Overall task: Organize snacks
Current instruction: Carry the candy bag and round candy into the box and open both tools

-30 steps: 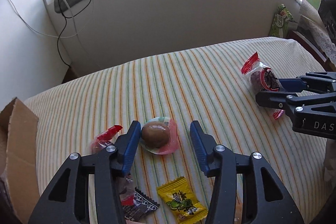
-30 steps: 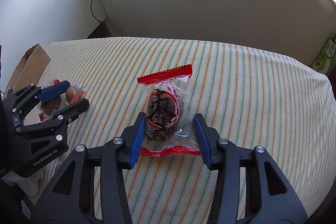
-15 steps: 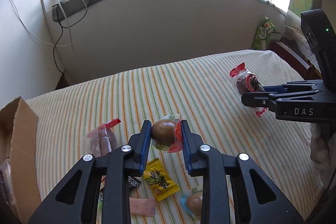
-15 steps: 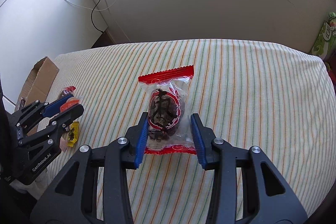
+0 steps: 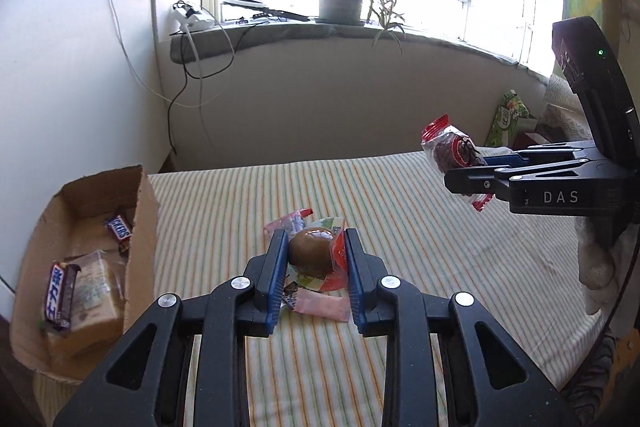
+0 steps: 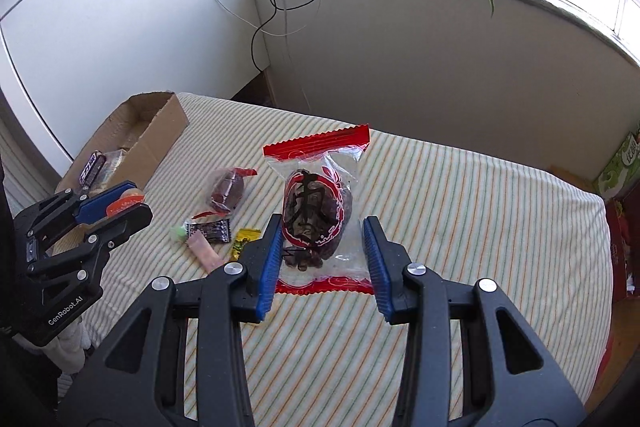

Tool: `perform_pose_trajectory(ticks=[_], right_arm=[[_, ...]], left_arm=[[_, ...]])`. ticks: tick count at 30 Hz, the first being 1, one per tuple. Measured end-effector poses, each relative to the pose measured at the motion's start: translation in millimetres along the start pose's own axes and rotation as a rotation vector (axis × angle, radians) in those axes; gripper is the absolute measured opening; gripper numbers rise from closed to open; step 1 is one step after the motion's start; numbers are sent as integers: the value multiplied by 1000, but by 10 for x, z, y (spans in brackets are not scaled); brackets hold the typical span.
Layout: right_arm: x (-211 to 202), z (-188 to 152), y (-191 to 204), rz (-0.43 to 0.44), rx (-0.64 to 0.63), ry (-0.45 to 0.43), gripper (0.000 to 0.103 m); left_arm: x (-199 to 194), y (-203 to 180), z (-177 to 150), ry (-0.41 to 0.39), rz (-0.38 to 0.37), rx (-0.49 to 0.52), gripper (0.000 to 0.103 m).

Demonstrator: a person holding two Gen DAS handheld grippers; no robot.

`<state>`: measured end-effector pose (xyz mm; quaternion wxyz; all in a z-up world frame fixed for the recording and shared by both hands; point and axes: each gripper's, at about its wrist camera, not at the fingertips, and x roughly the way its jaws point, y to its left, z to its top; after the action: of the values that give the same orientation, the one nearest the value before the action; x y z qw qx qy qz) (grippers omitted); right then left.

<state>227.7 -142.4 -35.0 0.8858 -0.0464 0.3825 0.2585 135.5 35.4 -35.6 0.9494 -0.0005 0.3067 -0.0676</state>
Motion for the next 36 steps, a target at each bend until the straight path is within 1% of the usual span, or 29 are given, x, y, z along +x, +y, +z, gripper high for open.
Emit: perform_pose_trajectory(ticks=[5, 7, 8, 13, 17, 21, 30, 36], right_arm=[[47, 200, 433, 47, -68, -17, 41], [113, 285, 604, 69, -95, -17, 41], [138, 329, 681, 77, -105, -17, 41], [269, 501, 1075, 131, -154, -14, 41], [423, 620, 1375, 168, -193, -3, 41], [604, 731, 1678, 199, -229, 16, 41], [1028, 874, 2259, 267, -303, 61, 41], [1236, 952, 2490, 302, -324, 84, 42]], left_arm=[[-257, 398, -70, -39, 56, -60, 26], [-326, 526, -116, -48, 91, -74, 26], [-340, 585, -137, -51, 114, -74, 26], [-404, 885, -258, -50, 183, -111, 26], [-414, 1049, -321, -50, 215, -132, 26], [-362, 1223, -394, -38, 219, -190, 26], [-339, 1379, -397, -48, 231, -205, 26], [-341, 1452, -403, -52, 218, -227, 27]])
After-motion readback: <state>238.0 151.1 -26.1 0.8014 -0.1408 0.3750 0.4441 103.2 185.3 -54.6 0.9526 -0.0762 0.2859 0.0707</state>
